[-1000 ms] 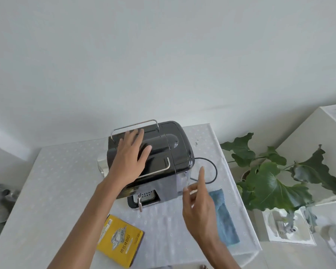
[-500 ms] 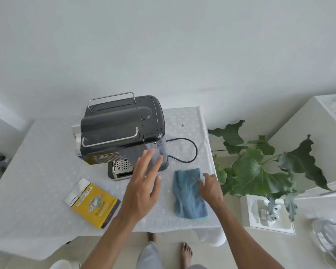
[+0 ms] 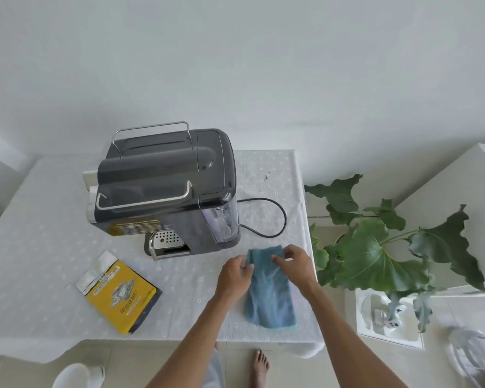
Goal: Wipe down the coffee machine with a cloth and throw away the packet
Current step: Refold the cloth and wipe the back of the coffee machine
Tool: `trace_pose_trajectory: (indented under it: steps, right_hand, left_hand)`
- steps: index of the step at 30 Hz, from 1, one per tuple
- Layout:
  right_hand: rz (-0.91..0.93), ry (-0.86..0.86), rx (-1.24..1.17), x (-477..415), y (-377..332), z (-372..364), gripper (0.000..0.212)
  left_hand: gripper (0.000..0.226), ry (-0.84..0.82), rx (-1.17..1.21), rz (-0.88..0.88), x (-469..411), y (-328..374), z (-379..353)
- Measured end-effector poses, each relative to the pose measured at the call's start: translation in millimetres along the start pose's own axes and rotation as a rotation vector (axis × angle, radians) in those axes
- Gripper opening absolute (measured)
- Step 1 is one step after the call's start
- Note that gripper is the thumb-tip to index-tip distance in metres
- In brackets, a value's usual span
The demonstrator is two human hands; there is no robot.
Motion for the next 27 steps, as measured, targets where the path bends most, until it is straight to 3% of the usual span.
trace_pose_trajectory:
  steps: [2,4,6,10,12,21,27]
  right_hand:
    - [0.03,-0.082,-0.087,7.5,-10.1,0.2,0.006]
    - [0.052,-0.152,-0.161,16.4,-22.9,3.7,0.008]
    - [0.068,-0.198,-0.203,26.4,-38.2,8.7,0.008]
    - [0.115,-0.296,-0.196,44.6,-71.4,14.5,0.009]
    - [0.133,-0.344,-0.187,53.1,-87.8,18.2,0.012]
    - [0.33,-0.307,-0.082,78.8,-166.7,60.1,0.013]
    - [0.323,-0.293,-0.074,83.0,-186.2,80.7,0.041]
  left_hand:
    - [0.038,-0.074,0.14,0.098,-9.5,-2.1,-1.4]
    - [0.058,-0.189,0.272,0.184,-14.3,-7.5,-4.6]
    - [0.065,-0.297,0.376,0.192,-13.2,-7.9,-6.0]
    - [0.033,-0.423,0.477,0.011,-1.0,12.6,7.5]
    - [0.032,-0.468,0.576,-0.078,6.6,25.2,16.7]
    - [0.039,-0.255,0.6,-0.267,20.2,74.8,82.1]
    - [0.024,-0.088,0.533,-0.405,42.3,118.3,135.8]
Point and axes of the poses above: each hand's wrist, its own x-axis away from the middle knuckle, its own z-axis out of the back of the hand, y = z × x, the point moved 7 cm from there along -x, towards the middle knuckle, and after that the axes turned 13 degrees about -x, right-handed, at the moved point
